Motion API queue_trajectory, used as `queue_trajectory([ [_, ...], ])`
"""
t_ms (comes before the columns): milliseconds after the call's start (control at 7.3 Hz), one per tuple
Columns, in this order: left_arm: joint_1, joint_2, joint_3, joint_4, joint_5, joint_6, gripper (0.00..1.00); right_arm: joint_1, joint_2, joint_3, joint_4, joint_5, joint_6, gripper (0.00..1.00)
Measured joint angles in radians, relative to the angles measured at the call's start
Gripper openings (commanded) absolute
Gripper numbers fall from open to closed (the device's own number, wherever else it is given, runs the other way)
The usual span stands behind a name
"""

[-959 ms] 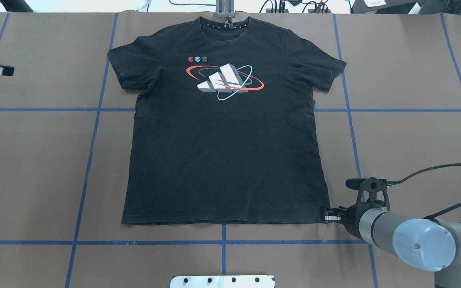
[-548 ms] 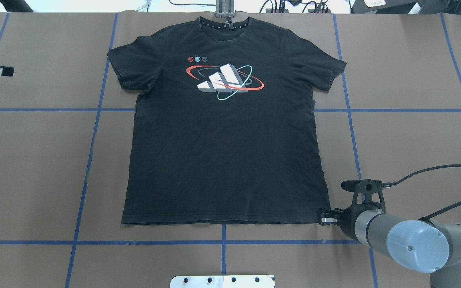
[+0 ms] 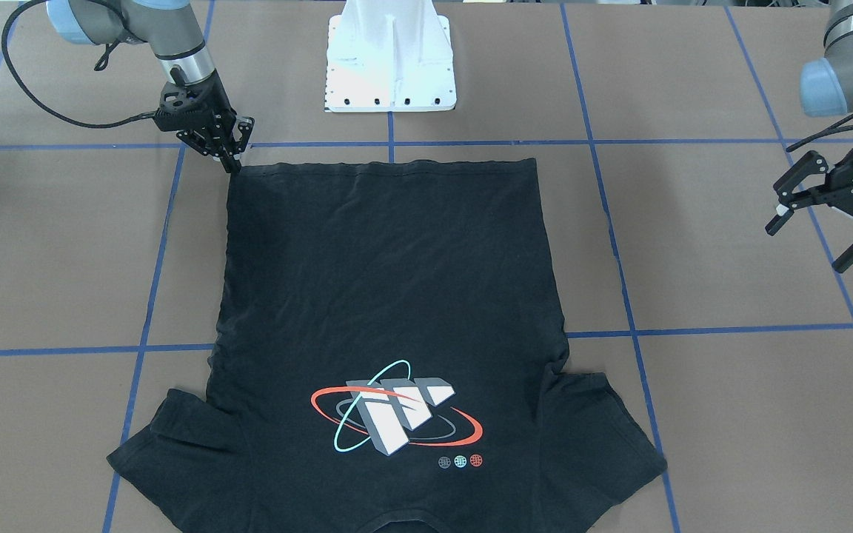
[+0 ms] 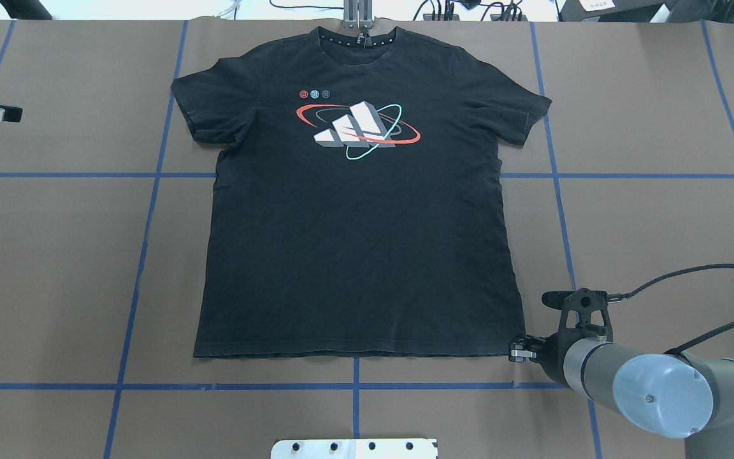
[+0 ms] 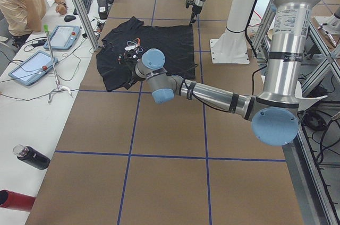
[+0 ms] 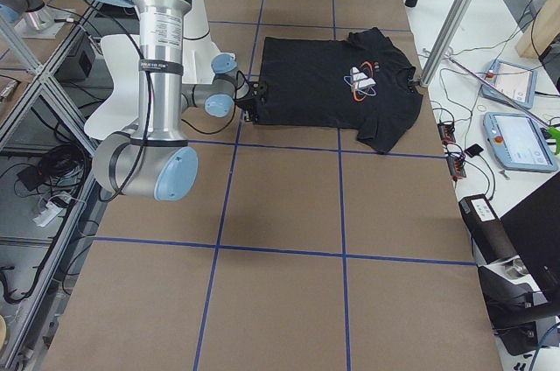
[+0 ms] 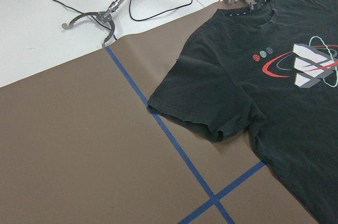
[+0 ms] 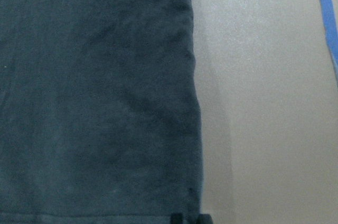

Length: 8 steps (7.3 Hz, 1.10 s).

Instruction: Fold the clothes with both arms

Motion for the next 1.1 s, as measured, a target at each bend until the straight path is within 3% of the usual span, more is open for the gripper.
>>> queue_trajectory([
  [137,0.000,0.000,0.001,-0.001,0.000,0.000,1.00,0.000,-0.002,0.004,-0.001,0.000,0.000,0.25],
  [274,0.000,0.000,0.001,-0.001,0.000,-0.001,1.00,0.001,-0.005,0.005,-0.002,0.000,-0.001,0.65],
  [411,0.000,0.000,0.002,-0.001,0.000,-0.001,1.00,0.002,-0.005,0.007,-0.002,0.001,-0.001,0.98],
  [685,0.000,0.000,0.004,-0.001,0.000,-0.002,1.00,0.046,0.001,0.015,-0.005,0.019,-0.007,0.99],
  [1097,0.000,0.000,0.010,-0.001,0.000,-0.002,1.00,0.358,0.115,-0.059,-0.021,0.281,-0.151,0.99],
])
